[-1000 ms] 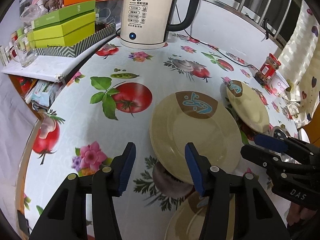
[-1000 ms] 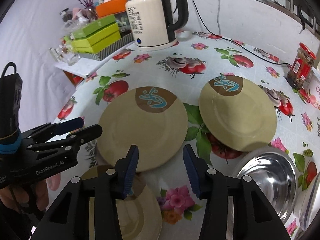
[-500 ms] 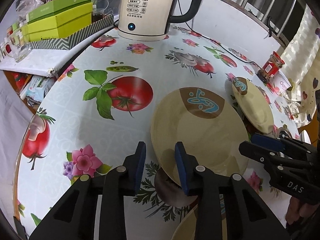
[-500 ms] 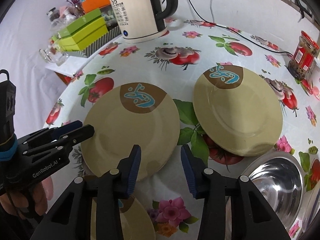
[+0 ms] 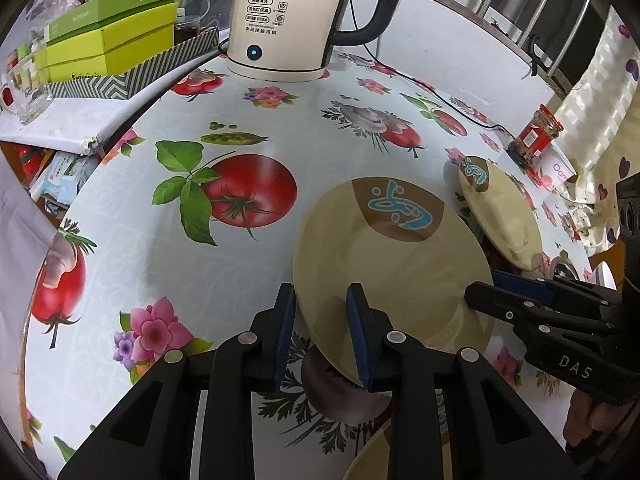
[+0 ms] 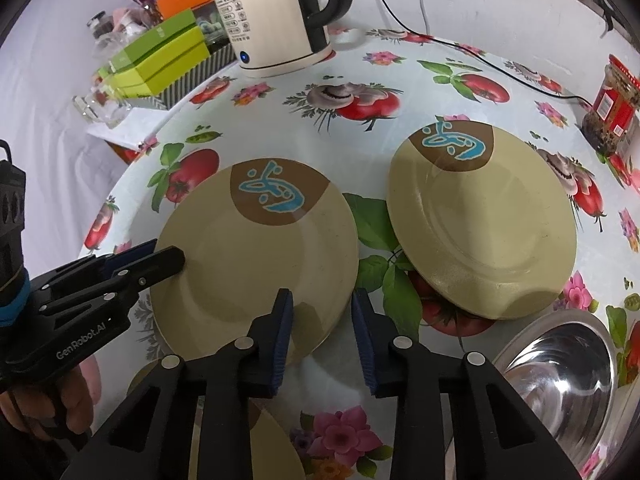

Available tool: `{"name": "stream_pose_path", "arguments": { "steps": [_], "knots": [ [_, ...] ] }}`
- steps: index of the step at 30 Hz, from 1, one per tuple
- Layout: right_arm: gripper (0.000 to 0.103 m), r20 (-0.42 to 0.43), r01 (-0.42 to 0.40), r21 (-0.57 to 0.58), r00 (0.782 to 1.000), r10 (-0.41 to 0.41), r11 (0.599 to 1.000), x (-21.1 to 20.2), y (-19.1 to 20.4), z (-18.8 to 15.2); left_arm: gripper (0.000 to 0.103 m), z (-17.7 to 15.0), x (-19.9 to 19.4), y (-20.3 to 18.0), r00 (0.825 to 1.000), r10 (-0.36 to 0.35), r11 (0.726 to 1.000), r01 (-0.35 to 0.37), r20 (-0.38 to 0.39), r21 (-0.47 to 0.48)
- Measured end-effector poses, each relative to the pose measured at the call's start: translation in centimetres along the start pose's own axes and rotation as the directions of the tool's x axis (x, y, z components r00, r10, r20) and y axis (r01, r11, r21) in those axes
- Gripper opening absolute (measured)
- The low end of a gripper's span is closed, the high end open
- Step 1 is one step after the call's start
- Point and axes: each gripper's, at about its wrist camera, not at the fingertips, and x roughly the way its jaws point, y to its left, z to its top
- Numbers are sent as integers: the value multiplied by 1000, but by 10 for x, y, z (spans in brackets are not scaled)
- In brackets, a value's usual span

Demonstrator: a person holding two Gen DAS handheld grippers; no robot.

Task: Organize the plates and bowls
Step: 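Close the left gripper on the beige plate rim and tilt it up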

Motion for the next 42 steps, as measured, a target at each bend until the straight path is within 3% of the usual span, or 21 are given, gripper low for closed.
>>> {"name": "stream_pose_path", "arguments": {
  "steps": [27, 42],
  "knots": [
    [27, 39, -21, 3, 999, 20, 1000, -22, 5, -3, 26, -3, -30, -8, 999, 13, 1000, -13, 47, -7],
    [27, 34, -40, 1, 999, 40, 999, -45, 11, -39, 26, -35, -51, -18, 999, 23, 1000, -23, 31, -5]
  ]
}}
